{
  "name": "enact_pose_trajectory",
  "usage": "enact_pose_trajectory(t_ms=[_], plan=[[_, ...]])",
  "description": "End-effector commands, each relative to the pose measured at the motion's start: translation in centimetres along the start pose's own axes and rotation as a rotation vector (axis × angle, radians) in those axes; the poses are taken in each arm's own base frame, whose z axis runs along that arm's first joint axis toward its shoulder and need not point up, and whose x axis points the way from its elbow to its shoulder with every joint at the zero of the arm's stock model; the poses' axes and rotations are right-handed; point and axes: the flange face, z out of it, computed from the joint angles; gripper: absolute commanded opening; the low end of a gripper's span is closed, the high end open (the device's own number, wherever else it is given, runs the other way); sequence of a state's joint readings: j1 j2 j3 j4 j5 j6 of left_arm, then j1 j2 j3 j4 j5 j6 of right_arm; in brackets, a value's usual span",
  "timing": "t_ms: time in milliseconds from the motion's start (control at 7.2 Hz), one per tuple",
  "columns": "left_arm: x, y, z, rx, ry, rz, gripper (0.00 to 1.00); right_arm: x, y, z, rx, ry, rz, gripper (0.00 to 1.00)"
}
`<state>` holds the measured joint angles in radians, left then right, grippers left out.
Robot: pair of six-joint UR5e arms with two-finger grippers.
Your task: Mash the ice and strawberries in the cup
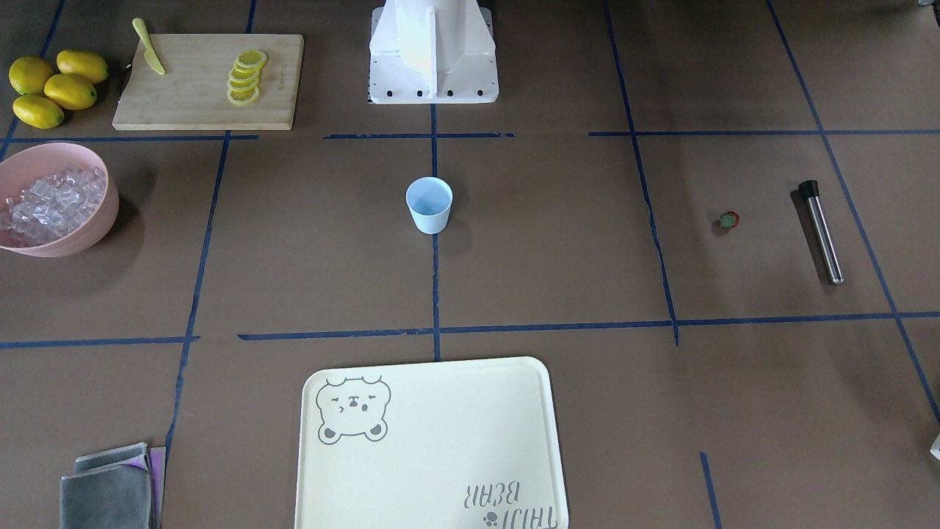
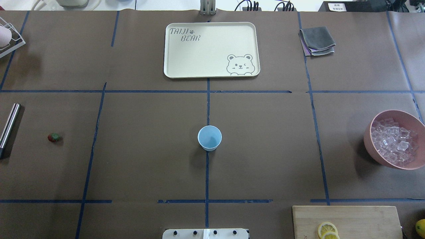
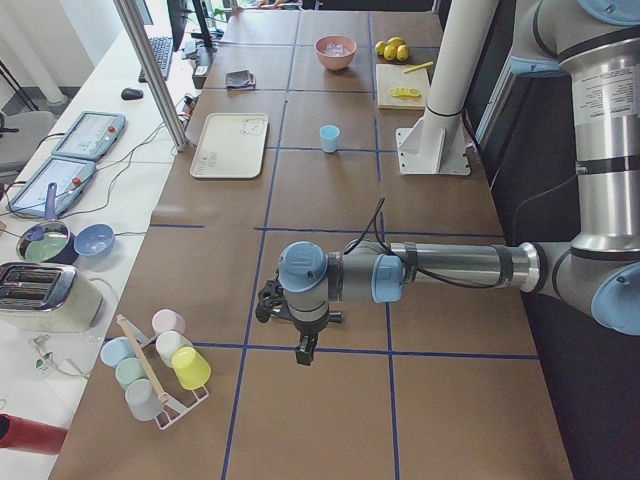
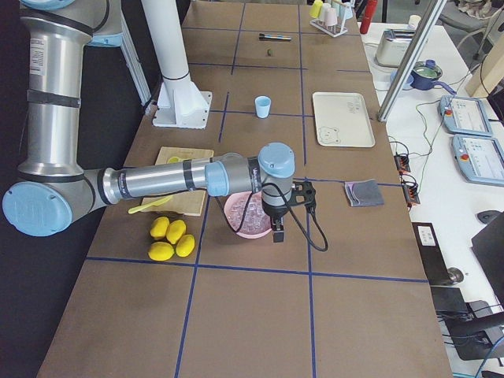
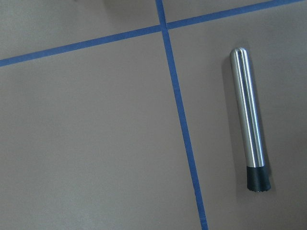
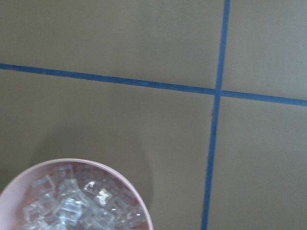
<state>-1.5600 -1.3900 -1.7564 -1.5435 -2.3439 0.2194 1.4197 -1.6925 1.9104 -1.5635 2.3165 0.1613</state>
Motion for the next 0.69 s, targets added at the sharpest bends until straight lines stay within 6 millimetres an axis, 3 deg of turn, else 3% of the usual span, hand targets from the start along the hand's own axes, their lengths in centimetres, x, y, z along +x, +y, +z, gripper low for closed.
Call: enact_pose_trajectory(t_ms=[0, 417, 556], plan=[[0.0, 0.0, 0.0, 0.001, 0.000, 0.001, 1.00, -7.5, 0.0, 1.2, -0.033, -0.024, 0.025, 0.99], [0.0, 0.0, 0.1, -0.001, 0.002, 0.001, 1.00, -12.4, 0.8, 6.4, -0.004, 0.013, 0.036, 0.99], [0.0, -0.1, 0.1, -0.001, 0.000, 0.001, 1.00, -13.0, 1.1, 8.2, 0.005, 0.058, 0.017, 0.99]])
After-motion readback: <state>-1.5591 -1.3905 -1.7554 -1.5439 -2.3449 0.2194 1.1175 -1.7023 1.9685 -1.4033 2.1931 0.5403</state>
